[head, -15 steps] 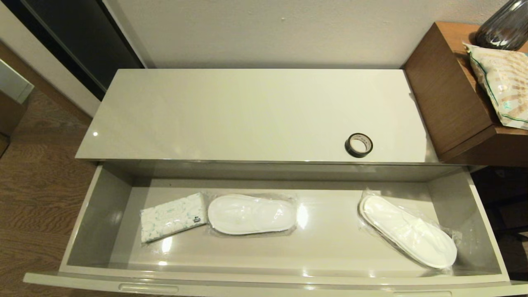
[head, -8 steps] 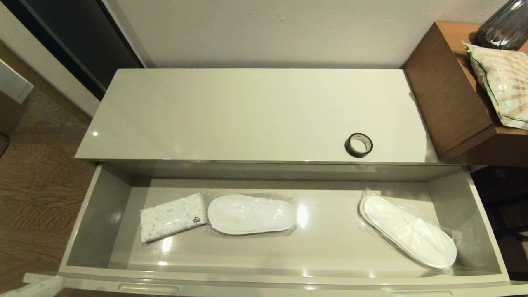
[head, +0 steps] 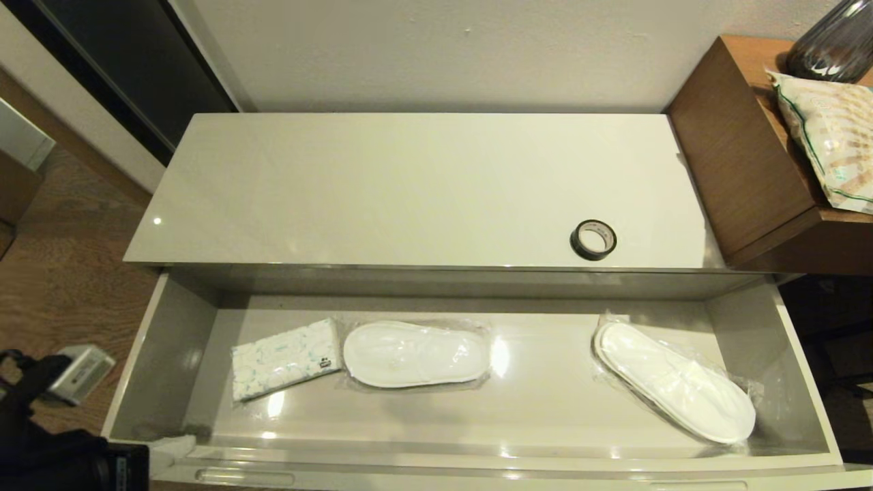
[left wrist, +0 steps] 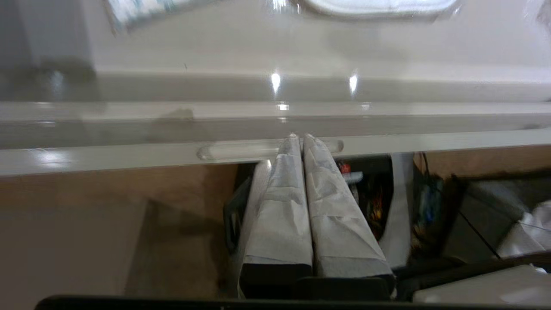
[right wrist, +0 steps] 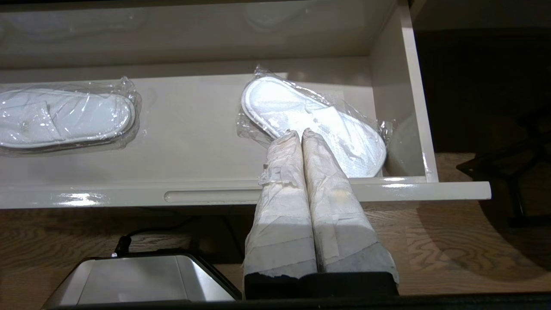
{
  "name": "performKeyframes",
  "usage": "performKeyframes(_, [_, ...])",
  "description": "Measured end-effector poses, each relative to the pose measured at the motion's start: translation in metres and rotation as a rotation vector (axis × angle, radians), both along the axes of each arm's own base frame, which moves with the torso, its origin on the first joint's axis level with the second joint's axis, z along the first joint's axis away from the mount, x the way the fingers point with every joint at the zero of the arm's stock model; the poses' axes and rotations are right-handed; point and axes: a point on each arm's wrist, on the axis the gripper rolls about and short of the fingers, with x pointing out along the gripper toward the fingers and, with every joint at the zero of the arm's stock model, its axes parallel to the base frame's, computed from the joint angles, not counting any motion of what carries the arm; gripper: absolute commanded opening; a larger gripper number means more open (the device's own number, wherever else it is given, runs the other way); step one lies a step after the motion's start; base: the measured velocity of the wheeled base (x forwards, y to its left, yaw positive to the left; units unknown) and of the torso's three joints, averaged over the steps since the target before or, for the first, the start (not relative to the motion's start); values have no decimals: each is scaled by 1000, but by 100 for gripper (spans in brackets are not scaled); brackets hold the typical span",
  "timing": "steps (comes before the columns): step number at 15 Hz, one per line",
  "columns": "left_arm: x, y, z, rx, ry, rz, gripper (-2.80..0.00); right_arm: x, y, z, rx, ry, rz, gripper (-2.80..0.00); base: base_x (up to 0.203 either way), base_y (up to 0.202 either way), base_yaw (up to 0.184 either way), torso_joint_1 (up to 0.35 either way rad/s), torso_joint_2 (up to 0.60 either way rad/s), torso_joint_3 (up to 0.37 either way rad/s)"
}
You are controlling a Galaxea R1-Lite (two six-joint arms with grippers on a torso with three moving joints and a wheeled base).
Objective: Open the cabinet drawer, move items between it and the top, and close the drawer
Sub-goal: Take out the tissue from the drawer
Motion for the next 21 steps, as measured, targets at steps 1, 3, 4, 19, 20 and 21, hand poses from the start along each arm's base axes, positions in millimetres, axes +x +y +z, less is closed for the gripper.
performKeyframes(1, [6,0,-3,-11,15,-4,-280,0,0,0,0,0,0,-280,0,0,0,0,0,0])
performKeyframes(3, [18,-2,-7,-45,25,7,-280,0,0,0,0,0,0,-280,0,0,0,0,0,0])
performKeyframes(4, [23,-3,-10,-66,33,18,-280,0,0,0,0,0,0,-280,0,0,0,0,0,0])
performKeyframes(19, [63,5,-31,84,44,-33,-280,0,0,1,0,-2,0,-280,0,0,0,0,0,0])
performKeyframes(20, [74,6,-23,108,7,-36,-280,0,0,0,0,-2,0,-280,0,0,0,0,0,0])
performKeyframes(21, [86,8,-18,149,-17,-41,-280,0,0,0,0,-2,0,-280,0,0,0,0,0,0])
